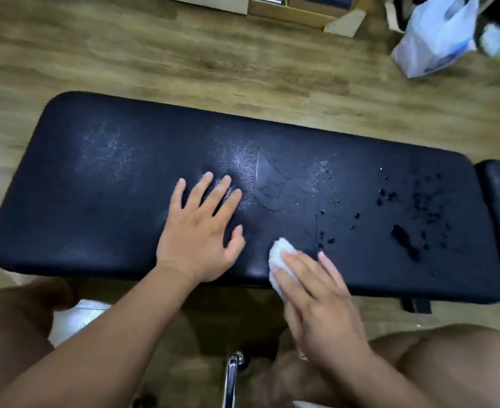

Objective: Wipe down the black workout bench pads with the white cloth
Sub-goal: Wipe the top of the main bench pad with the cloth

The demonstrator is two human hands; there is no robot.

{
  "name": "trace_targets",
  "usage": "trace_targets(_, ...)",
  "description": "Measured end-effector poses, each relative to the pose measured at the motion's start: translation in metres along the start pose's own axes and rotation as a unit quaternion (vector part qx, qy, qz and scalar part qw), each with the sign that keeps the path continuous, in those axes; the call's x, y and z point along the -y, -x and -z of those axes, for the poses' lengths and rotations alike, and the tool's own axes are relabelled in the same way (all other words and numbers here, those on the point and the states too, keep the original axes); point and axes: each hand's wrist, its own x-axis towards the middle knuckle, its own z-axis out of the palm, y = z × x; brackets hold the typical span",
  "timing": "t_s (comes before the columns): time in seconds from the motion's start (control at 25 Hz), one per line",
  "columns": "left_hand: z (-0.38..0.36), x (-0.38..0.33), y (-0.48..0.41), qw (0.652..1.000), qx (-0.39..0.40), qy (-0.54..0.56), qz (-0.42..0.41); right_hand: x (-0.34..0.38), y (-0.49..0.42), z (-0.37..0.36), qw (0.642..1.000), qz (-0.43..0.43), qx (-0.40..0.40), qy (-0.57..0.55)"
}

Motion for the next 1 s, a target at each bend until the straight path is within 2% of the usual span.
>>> trace_targets(0.08, -0.002, -0.002, 0.001, 1.000, -0.020, -0.003, -0.002, -0.016, 0.007, 0.002, 0.998, 0.042, 0.012, 0.034)
trace_targets(0.16, -0.003, 0.000, 0.000, 1.000, -0.026, 0.000, 0.000, -0.034, -0.037, 0.010, 0.997, 0.038, -0.003, 0.062)
trace_targets(0.24, -0.004, 0.000, 0.000, 1.000, -0.029, -0.009, 0.002, -0.056, -0.102, 0.013, 0.996, -0.008, -0.002, 0.093)
trace_targets(0.36, -0.003, 0.000, 0.001, 1.000, -0.022, -0.013, 0.001, -0.085, -0.197, 0.017, 0.994, -0.090, -0.005, 0.063)
trace_targets(0.44, -0.002, 0.000, 0.001, 1.000, -0.017, -0.020, 0.001, -0.093, -0.225, 0.011, 0.992, -0.117, 0.003, 0.046)
trace_targets(0.8, -0.002, -0.001, 0.001, 0.999, -0.042, 0.007, -0.002, -0.091, -0.223, -0.006, 0.993, -0.110, -0.013, 0.046)
trace_targets(1.0, 0.000, 0.000, 0.001, 1.000, -0.015, 0.001, 0.013, -0.042, -0.130, -0.008, 0.998, -0.054, -0.012, 0.039)
